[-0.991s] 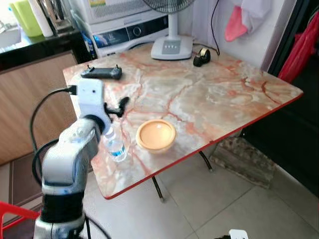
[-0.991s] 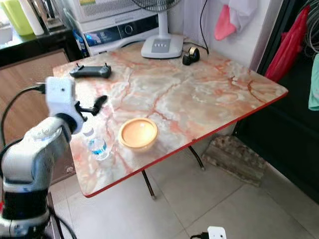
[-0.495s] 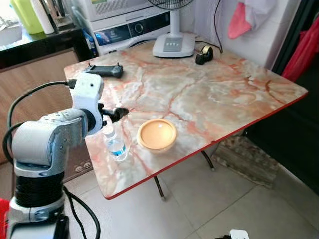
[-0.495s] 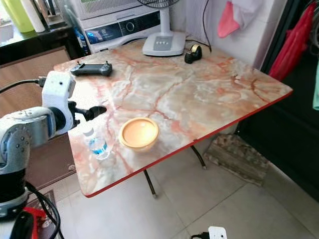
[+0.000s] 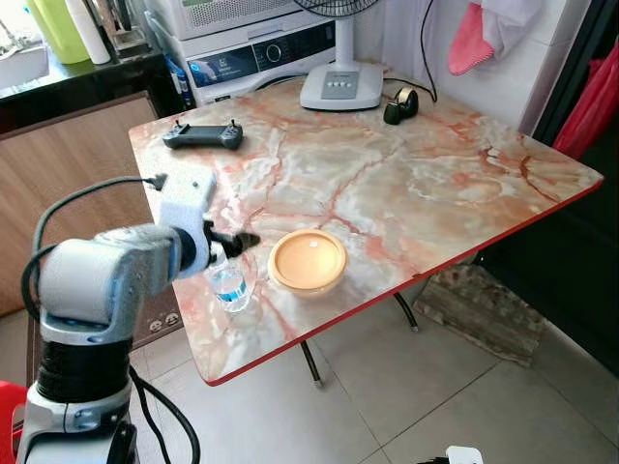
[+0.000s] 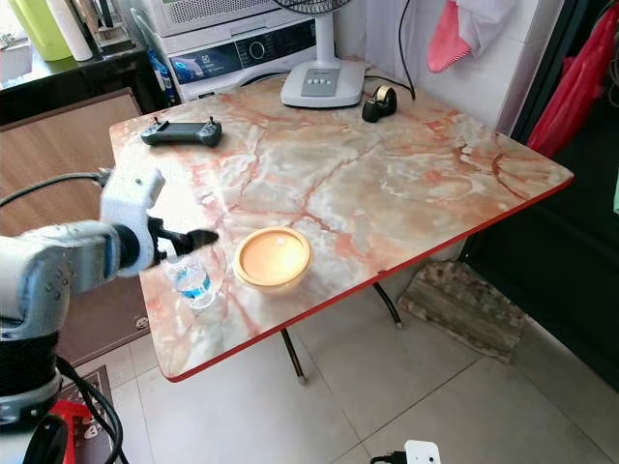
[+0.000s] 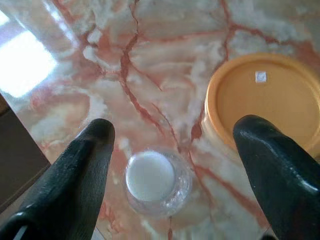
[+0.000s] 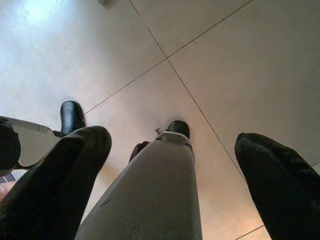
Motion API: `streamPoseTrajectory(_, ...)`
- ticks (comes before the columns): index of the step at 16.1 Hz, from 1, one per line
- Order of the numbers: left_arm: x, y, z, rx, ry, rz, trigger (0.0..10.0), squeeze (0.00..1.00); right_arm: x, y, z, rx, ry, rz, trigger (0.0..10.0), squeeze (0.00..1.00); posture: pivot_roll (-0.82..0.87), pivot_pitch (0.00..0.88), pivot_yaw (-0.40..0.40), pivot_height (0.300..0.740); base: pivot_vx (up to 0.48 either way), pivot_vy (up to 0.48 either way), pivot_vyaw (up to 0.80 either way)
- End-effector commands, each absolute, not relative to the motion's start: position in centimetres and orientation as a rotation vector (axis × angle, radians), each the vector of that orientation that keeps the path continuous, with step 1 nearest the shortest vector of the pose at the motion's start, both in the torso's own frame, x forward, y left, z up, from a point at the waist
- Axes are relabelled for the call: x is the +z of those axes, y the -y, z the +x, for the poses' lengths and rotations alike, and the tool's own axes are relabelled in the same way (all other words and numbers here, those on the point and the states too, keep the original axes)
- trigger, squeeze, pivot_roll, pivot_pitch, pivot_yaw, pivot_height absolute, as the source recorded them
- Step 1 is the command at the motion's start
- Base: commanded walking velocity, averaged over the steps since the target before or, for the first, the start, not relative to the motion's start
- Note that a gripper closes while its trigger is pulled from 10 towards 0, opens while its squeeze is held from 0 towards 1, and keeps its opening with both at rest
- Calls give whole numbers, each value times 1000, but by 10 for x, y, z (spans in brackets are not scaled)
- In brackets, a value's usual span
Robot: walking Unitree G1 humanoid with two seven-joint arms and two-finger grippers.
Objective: Restocking fridge
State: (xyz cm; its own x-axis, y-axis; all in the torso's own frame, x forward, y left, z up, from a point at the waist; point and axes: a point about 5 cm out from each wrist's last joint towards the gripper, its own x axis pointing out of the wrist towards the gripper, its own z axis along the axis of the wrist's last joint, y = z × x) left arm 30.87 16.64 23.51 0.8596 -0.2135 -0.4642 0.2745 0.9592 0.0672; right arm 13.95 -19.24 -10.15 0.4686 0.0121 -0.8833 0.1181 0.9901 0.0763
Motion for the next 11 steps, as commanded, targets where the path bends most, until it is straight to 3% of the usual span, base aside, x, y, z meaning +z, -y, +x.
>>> streamPoseTrajectory(1, 230, -170, 309, -237, -495, 137, 10000, 0, -103, 191, 135, -76, -1094, 148, 10000, 0, 54, 29, 81, 740, 0, 0, 0)
streamPoseTrajectory(11, 218, -185, 309, -143, -521, 115, 10000, 0, -102, 192, 137, -65, -1092, 135, 10000, 0, 56, 50, 61, 740, 0, 0, 0)
